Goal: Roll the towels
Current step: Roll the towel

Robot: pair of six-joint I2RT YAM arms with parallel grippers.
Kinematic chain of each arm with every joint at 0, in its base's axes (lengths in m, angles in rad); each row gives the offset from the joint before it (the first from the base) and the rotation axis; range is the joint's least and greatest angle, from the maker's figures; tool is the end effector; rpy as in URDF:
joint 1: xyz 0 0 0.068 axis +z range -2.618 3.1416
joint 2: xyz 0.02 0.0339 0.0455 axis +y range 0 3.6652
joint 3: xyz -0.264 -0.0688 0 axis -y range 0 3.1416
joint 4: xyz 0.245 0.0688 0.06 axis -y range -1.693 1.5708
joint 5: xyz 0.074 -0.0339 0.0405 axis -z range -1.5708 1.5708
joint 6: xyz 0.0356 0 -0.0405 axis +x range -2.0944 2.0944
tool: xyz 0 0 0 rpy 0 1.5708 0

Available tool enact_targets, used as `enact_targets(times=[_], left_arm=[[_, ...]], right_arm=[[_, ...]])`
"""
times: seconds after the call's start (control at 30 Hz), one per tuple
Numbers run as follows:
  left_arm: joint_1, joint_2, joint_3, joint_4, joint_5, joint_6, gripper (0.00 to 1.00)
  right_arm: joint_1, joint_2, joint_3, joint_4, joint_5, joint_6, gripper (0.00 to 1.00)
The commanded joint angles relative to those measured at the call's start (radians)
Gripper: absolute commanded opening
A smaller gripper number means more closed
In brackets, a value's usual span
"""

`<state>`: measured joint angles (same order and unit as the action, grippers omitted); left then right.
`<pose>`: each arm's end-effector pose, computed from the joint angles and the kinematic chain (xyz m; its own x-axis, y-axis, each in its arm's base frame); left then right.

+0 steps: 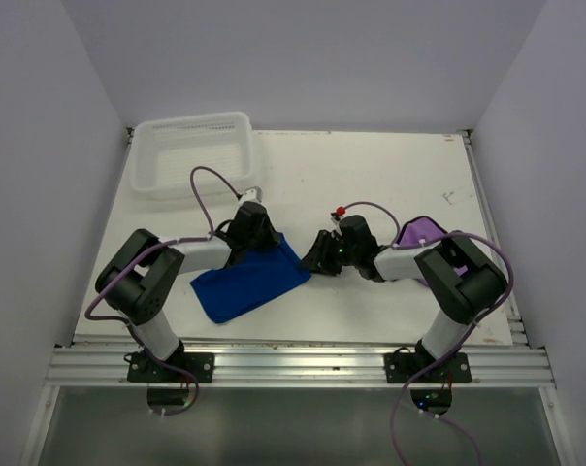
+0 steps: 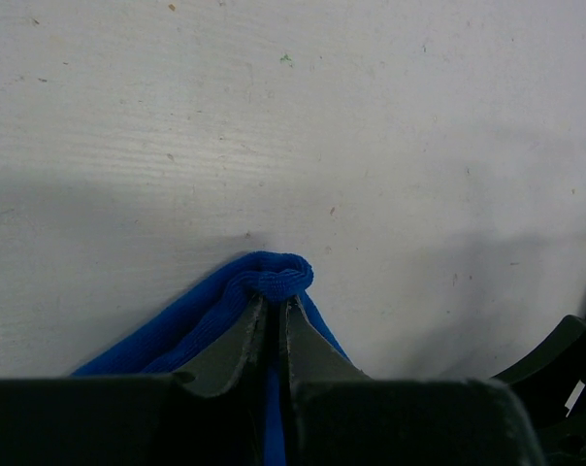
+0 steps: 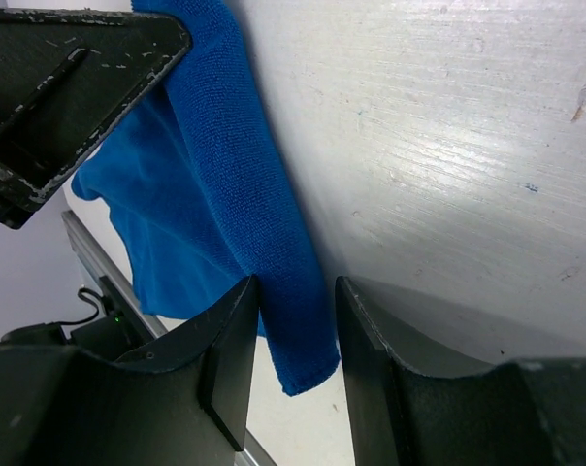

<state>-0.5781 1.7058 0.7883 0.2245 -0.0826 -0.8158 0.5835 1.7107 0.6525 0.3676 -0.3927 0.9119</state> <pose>0.2833 -0.1813 0.1471 -0.7245 -0.3939 -0.5656 -0.0529 0.8500 -0.5242 0.2526 0.1831 0.1227 -0.9226 0.2662 -0.2792 -0.0420 0.6500 0.7587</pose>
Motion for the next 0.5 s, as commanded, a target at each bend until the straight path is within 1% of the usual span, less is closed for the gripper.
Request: enact_targets(times=[0.0, 0.1, 0.13, 0.3, 0.37, 0.47], left_arm=[[0.006, -0.029, -0.015, 0.035, -0.028, 0.015, 0.0], [0.006, -0.025, -0.017, 0.035, -0.026, 0.015, 0.0], [0.006, -0.026, -0.017, 0.035, -0.026, 0.015, 0.0], [0.006, -0.031, -0.029, 0.049, -0.029, 0.004, 0.0], [0.006, -0.037, -0.032, 0.047, -0.035, 0.003, 0.0], [0.006, -0.044, -0.04, 0.052, -0.037, -0.003, 0.0]], right_arm=[[0.012, 0.026, 0.003, 0.002, 0.003, -0.022, 0.42], [0.013, 0.013, 0.002, 0.001, 0.009, -0.034, 0.42], [0.015, 0.01, 0.007, -0.024, 0.012, -0.044, 0.42], [0.065, -0.016, 0.059, -0.156, 0.097, -0.128, 0.42], [0.093, -0.017, 0.07, -0.18, 0.121, -0.148, 0.42], [0.139, -0.013, 0.096, -0.26, 0.216, -0.192, 0.38]])
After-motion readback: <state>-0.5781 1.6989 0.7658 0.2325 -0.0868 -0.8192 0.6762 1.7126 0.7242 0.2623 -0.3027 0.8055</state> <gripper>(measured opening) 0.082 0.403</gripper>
